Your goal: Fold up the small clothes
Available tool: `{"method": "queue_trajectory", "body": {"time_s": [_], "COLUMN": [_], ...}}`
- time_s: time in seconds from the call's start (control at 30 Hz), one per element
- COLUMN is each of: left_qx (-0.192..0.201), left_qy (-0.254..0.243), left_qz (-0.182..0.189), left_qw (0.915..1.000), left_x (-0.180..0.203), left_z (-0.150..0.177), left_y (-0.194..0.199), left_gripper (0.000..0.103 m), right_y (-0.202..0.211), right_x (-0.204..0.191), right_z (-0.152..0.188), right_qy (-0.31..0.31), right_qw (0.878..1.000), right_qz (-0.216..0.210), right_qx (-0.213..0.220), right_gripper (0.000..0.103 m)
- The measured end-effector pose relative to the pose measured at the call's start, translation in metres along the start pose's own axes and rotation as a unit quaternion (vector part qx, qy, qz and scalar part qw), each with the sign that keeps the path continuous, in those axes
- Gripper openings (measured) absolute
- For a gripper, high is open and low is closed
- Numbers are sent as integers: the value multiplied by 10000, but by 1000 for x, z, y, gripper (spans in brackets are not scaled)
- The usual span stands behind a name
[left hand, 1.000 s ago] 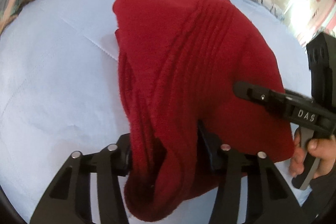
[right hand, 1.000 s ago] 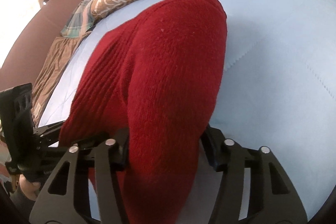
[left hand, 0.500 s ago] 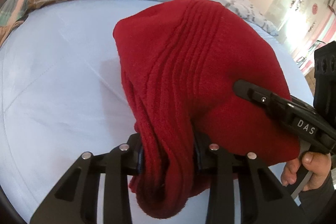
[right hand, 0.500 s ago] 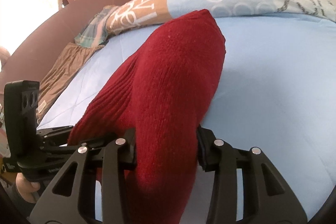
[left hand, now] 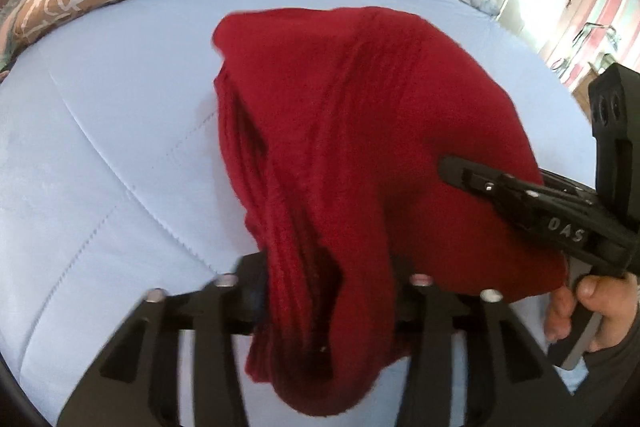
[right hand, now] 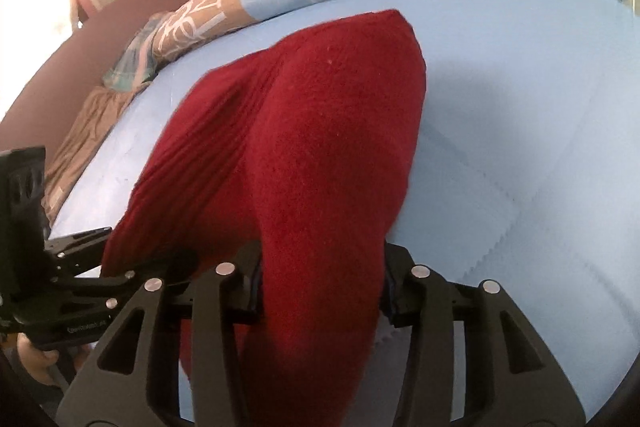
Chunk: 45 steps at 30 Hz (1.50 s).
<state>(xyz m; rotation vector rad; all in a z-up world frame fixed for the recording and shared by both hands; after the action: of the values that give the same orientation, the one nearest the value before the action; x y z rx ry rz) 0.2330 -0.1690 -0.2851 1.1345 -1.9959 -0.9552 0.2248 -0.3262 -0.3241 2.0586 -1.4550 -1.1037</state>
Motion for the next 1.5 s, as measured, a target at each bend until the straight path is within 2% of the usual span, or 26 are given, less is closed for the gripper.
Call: {"method": "queue_trajectory", "body": {"time_s": [0.07, 0.13, 0.17, 0.23, 0.3, 0.37, 0.47, 0.53, 0.63, 0.73, 0.9, 1.1, 1.2, 1.37, 1.5], "left_qx": [1, -7, -8, 24, 88, 259, 588, 655, 479, 256, 423, 722, 1006, 1514, 1756], "left_qy": [104, 232, 284, 330, 320, 308, 335, 323, 244, 138, 156, -103, -56, 404, 503], "left_qz": [26, 37, 48, 82, 89, 127, 103, 2, -263, -555, -456, -468, -509, -335, -496], "left_qw": [9999, 9997, 9996, 9994, 9994, 9991, 9977, 9973, 9982, 9980, 9979, 9962, 9936, 9871, 9819], "left_x": [-3, -14, -16, -25, -25, -30, -34, -39, -44, -57, -77, -74, -71, -78, -87], "left_z": [4, 5, 4, 5, -2, -2, -9, -17, -20, -10, 1, 3, 2, 2, 15], "left_y": [1, 5, 10, 24, 36, 53, 71, 67, 40, 14, 1, 6, 32, 81, 109], "left_gripper": [70, 78, 78, 79, 81, 85, 87, 91, 91, 93, 101, 102, 101, 101, 101], "right_y": [2, 5, 7, 16, 35, 58, 71, 71, 57, 50, 39, 38, 56, 93, 105], "right_x": [3, -1, -4, -10, -17, -21, -22, -20, -11, 0, 14, 17, 3, -34, -57], "right_z": [1, -1, -3, -4, -6, -6, 3, 12, 29, 41, 51, 52, 44, 32, 40], "right_qy": [-180, -134, -83, 17, 159, 317, 499, 694, 866, 934, 822, 720, 701, 854, 808], "right_qw": [9997, 9997, 9998, 9997, 9998, 9989, 9958, 9909, 9849, 9807, 9824, 9860, 9871, 9849, 9812], "right_qz": [-165, -172, -138, -112, -61, 211, 682, 1119, 1496, 1702, 1664, 1505, 1411, 1249, 1310], "right_qx": [-17, -79, -130, -209, -37, 277, 341, 272, -125, -248, -205, 68, 280, 846, 1162], "right_gripper": [53, 60, 66, 71, 78, 93, 93, 93, 87, 87, 92, 95, 94, 99, 100]}}
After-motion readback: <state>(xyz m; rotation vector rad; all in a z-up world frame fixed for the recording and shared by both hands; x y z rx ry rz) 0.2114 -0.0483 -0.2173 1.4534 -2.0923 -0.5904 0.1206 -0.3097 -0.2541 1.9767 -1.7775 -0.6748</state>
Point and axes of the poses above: each gripper's, at about its wrist camera, not at the fingertips, and y roughly against the way its jaws point, x to its right, z to its underside, the point moved 7 cm from there along -y, roughly the way its jaws point, and after that the axes turned 2 degrees about y, right-handed, at the moved point
